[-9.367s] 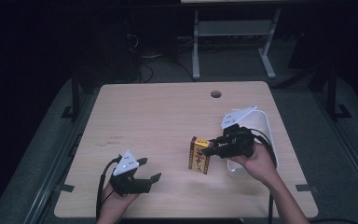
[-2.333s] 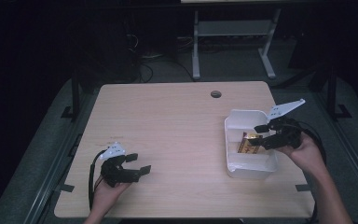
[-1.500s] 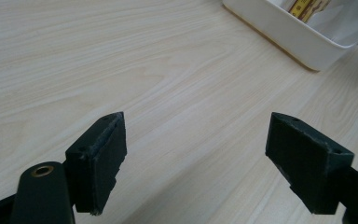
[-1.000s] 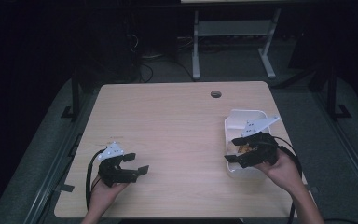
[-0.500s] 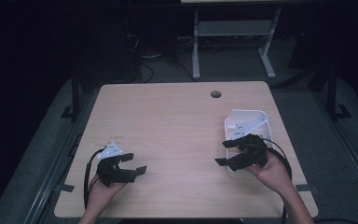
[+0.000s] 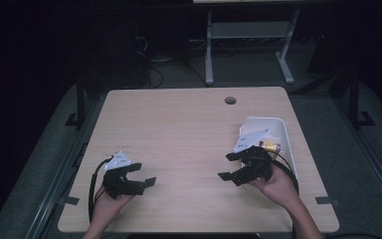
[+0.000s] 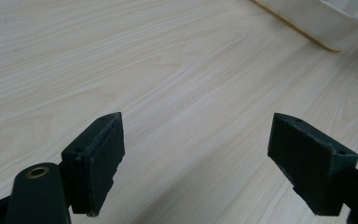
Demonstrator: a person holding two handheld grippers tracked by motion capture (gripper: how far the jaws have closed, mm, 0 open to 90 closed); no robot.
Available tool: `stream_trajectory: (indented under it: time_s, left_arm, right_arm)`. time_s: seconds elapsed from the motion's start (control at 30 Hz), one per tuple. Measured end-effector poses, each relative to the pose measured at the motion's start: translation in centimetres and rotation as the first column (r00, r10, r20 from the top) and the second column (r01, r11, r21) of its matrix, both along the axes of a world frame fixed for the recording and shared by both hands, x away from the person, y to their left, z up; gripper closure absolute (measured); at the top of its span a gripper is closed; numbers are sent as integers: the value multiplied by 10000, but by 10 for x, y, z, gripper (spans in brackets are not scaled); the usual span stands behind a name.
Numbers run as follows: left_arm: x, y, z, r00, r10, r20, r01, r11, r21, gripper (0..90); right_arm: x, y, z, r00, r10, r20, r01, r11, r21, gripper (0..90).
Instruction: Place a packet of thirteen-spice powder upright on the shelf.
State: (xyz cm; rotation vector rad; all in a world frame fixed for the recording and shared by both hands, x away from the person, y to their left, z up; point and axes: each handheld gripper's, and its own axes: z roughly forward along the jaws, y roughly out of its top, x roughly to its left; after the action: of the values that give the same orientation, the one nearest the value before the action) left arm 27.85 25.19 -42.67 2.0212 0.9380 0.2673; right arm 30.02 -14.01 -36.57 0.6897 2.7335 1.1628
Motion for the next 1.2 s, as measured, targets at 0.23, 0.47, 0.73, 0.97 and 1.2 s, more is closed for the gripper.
stream_trajectory:
  time_s: [0.23, 0.47, 0.73, 0.97, 1.2]
  left_arm:
    - [0, 1, 0, 10000, 16, 0, -16, 10000, -10, 182]
    - [0, 1, 0, 10000, 25, 17, -25, 10000, 64, 182]
    - [0, 0, 0, 10000, -61, 20, 61, 9998, 165, 182]
    - [0, 0, -1, 9999, -90, 45, 89, 9996, 264, 182]
    - [0, -1, -1, 10000, -87, 46, 85, 9995, 300, 180]
  right_arm:
    - [-1, 13, -2, 9995, 301, 1, -301, 9995, 97, 291]
    - [-3, 22, -8, 9987, 500, -109, -499, 9986, 158, 291]
    - [-5, 34, -14, 9973, 712, -180, -710, 9974, 129, 288]
    - [-6, 41, -18, 9962, 790, -353, -777, 9963, 363, 286]
    - [-7, 46, -24, 9951, 880, -447, -867, 9958, 293, 285]
